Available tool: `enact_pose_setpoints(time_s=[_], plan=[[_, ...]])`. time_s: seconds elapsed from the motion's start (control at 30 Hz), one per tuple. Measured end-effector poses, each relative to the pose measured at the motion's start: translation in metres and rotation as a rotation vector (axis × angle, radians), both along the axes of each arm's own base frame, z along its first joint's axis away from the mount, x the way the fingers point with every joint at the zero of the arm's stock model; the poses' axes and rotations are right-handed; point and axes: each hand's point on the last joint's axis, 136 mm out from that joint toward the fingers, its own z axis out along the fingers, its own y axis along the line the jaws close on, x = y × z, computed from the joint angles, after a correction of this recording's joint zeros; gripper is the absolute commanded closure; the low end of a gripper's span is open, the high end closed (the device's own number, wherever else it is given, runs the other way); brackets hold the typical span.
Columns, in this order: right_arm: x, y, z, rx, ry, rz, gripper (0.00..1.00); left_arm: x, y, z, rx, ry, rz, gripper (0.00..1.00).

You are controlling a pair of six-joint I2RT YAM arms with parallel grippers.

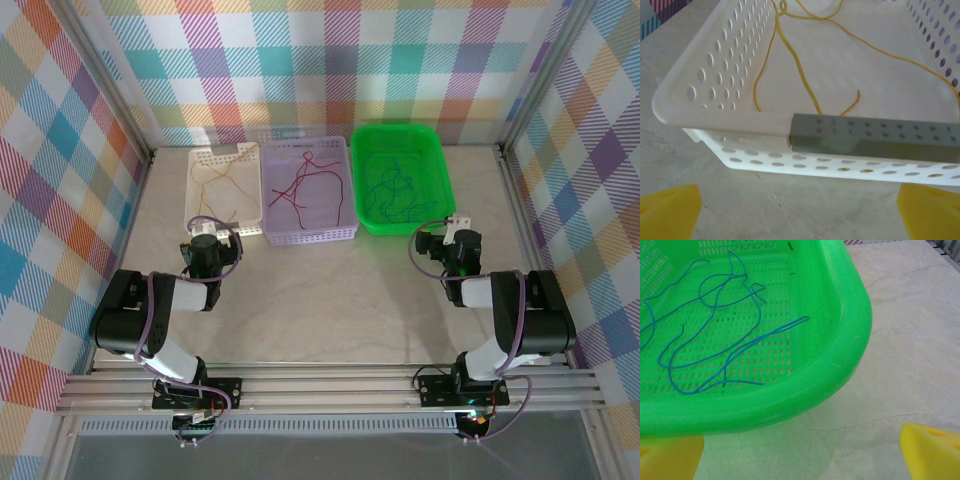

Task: Untangle the cables

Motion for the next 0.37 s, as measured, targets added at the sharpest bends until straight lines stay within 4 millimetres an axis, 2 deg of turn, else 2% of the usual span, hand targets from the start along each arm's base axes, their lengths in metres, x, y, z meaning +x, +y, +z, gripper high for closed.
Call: enact_pose_setpoints(time_s=[0.37], plan=[[0.0000,0.0001,0.0000,0.000,0.000,0.000,0.00,0.0009,-0.0007,0.0013,-0.004,-0.006,-0.005,0.00]])
